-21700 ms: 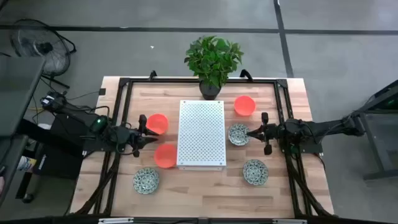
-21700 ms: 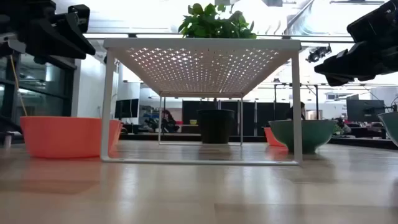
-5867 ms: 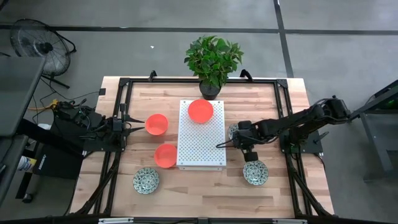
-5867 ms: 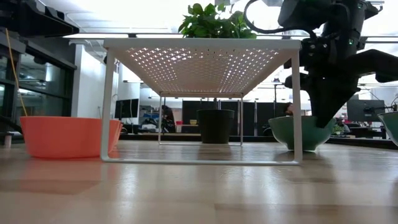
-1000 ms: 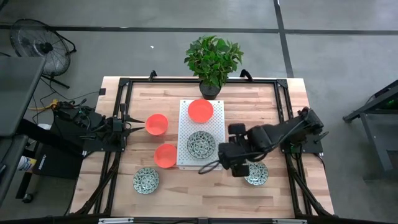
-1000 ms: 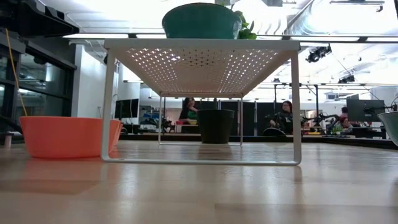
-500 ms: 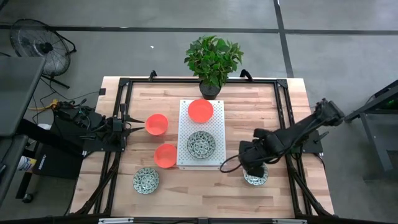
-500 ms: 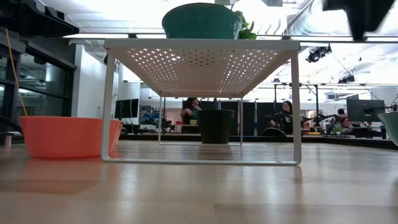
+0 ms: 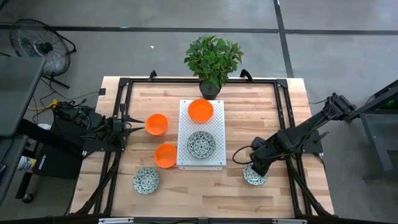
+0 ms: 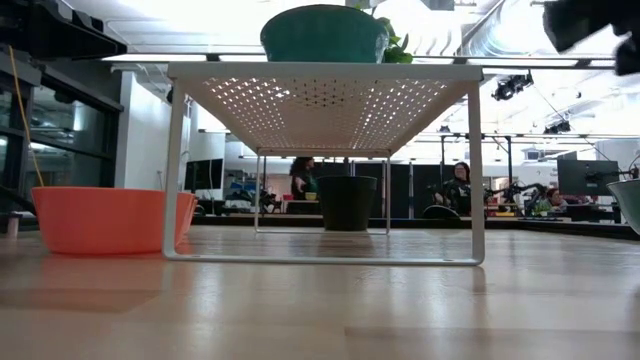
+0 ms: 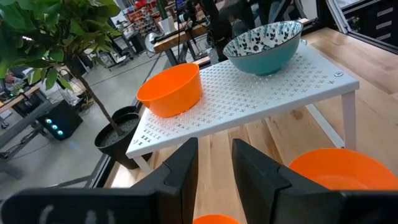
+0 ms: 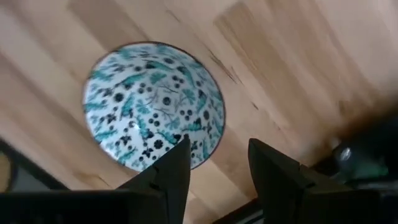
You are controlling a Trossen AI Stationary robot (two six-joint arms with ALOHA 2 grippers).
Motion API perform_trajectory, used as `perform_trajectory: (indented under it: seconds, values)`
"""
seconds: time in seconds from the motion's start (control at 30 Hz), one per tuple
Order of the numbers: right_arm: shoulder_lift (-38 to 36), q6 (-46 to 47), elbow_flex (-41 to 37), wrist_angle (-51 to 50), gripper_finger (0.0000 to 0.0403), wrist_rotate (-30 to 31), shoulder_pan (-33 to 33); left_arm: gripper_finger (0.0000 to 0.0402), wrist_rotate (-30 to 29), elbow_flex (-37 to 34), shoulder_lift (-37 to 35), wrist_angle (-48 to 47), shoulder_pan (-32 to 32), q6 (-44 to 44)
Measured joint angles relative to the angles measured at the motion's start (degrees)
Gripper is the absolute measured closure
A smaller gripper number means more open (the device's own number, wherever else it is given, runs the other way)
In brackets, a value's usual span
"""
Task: Pick & Place Mini bowls
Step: Stack the right green white bowl on top of the green white bowl on the shelf
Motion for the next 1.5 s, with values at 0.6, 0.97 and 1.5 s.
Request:
perform_trajectory:
  seconds: [0.6,0.97,1.5]
  values:
    - [0.0,16.5,-12.8,12.0,0.0253,-6.5,0.1,0.0307,0.0,0.0,0.0,0.0,0.0,0.0]
    - [0.0,22.2,-13.2,14.7,0.0253,-3.5,4.4,0.0307,0.0,0.0,0.0,0.0,0.0,0.0]
    - [1.9,33.6,-13.2,16.6,0.0254,-2.9,8.2,0.0307,0.0,0.0,0.0,0.0,0.0,0.0]
